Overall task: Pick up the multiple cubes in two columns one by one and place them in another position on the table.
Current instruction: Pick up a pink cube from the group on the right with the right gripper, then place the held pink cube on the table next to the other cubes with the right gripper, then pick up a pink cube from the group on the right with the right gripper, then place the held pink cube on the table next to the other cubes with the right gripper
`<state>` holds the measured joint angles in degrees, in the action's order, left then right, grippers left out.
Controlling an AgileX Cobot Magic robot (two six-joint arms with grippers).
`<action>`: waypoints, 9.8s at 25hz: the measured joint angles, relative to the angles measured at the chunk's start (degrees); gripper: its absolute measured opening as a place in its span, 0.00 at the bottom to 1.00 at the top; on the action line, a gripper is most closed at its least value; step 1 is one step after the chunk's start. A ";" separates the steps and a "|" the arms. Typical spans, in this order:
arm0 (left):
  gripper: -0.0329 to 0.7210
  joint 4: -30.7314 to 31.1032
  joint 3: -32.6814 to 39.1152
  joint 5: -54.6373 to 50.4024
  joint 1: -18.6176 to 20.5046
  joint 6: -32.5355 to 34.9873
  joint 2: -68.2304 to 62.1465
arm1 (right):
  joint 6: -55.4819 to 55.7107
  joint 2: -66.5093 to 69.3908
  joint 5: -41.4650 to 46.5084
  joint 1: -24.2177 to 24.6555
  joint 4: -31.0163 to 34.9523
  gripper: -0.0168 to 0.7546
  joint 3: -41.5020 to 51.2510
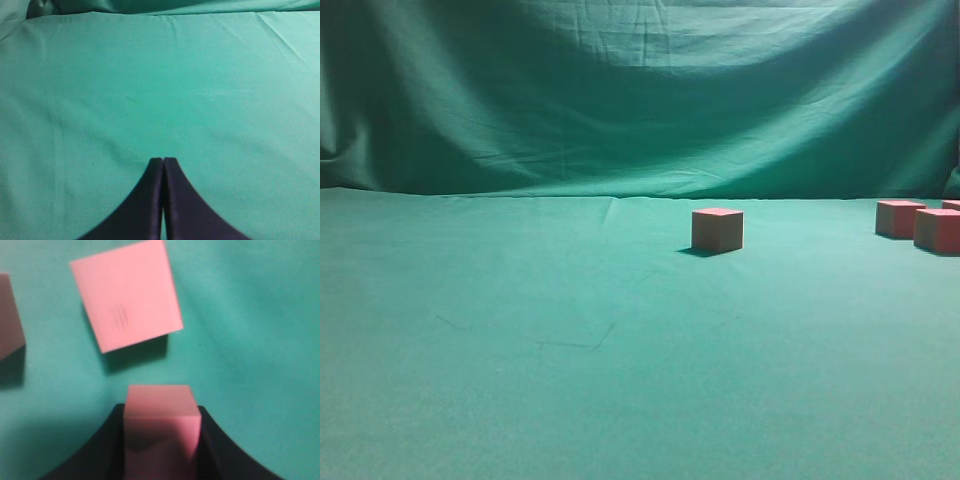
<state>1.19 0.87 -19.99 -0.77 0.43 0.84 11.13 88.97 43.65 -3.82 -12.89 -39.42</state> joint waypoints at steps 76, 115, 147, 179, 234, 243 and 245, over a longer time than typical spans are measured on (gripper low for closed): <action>0.04 0.00 0.00 0.00 0.00 0.00 0.00 | -55.74 45.09 19.29 -33.92 6.73 0.36 -75.15; 0.04 0.00 0.00 0.00 0.00 0.00 0.00 | -29.84 25.46 27.55 -33.81 10.07 0.75 -81.09; 0.04 0.00 0.00 0.00 0.00 0.00 0.00 | 22.35 -21.71 15.65 -25.61 -6.29 0.75 -8.85; 0.04 0.00 0.00 0.00 0.00 0.00 0.00 | 10.51 3.38 -5.23 -13.24 2.38 0.75 -7.33; 0.04 0.00 0.00 0.00 0.00 0.00 0.00 | 4.81 43.47 26.91 -45.62 0.50 0.37 -85.24; 0.04 0.00 0.00 0.00 0.00 0.00 0.00 | 13.97 47.06 24.39 -43.27 -2.22 0.37 -85.54; 0.04 0.00 0.00 0.00 0.00 0.00 0.00 | 15.18 47.61 24.17 -42.90 -2.49 0.37 -85.54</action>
<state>1.19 0.87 -19.99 -0.77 0.43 0.84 26.31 136.58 67.82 -46.71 -15.38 -124.96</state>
